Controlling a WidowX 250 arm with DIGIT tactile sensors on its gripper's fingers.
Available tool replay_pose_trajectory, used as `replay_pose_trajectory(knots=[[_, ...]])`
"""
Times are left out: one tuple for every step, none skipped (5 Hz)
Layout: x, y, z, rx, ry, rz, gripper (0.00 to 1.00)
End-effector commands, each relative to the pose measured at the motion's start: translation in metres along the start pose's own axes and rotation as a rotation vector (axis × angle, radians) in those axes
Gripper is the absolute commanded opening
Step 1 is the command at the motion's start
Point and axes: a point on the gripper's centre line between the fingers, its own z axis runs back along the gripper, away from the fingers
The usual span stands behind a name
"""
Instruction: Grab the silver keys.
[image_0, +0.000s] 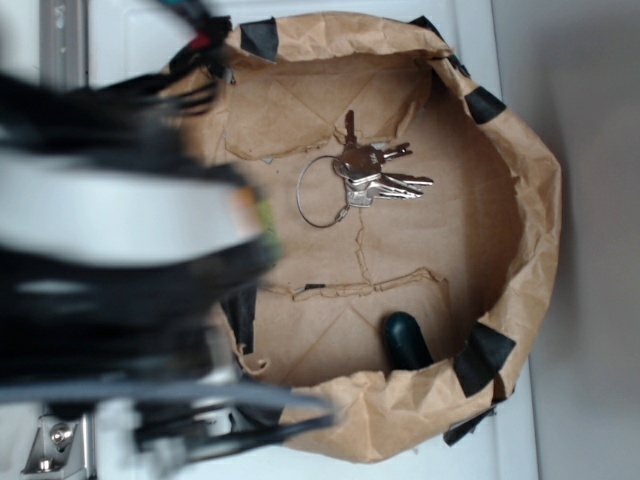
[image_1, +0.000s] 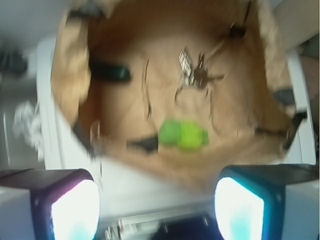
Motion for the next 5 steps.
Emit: replay_pose_trajectory(knots=[[0.033,0.036,-0.024,-0.204,-0.204,0.312,1.0],[0.022,0.039,-0.033,-0.223,-0.155,0.294,1.0],[0.022,0.039,-0.033,-0.223,-0.155,0.294,1.0],[0.022,0.039,-0.033,-0.223,-0.155,0.294,1.0],[0.022,0.039,-0.033,-0.223,-0.155,0.294,1.0]])
